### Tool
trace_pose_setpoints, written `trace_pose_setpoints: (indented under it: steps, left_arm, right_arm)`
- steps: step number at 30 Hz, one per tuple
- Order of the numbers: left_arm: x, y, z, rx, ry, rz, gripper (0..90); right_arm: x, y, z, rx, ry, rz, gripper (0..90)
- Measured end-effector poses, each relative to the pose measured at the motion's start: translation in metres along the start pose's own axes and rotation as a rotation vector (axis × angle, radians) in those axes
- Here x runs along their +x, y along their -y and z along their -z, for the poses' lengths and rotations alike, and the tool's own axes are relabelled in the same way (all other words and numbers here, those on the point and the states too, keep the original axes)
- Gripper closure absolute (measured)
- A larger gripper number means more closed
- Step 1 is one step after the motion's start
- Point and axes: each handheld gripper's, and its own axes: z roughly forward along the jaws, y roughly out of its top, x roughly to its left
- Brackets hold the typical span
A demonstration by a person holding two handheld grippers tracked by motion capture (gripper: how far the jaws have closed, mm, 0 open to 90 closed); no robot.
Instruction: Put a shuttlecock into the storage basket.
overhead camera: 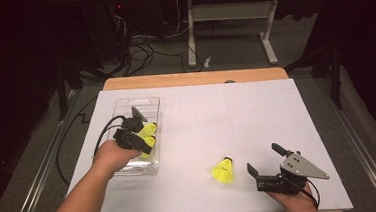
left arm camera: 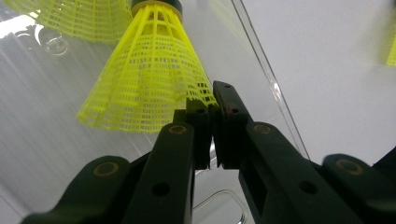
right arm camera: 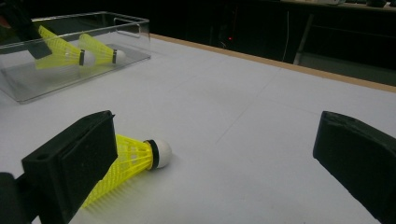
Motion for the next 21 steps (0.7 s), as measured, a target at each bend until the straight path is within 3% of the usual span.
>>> trace_pose_setpoints:
  steps: [21]
  left_arm:
    - [0.002, 0.002, -0.012, 0.027, 0.013, 0.001, 82.8]
  right_arm:
    - [0.0, 0.0, 0.0, 0.0, 0.002, -0.005, 0.2]
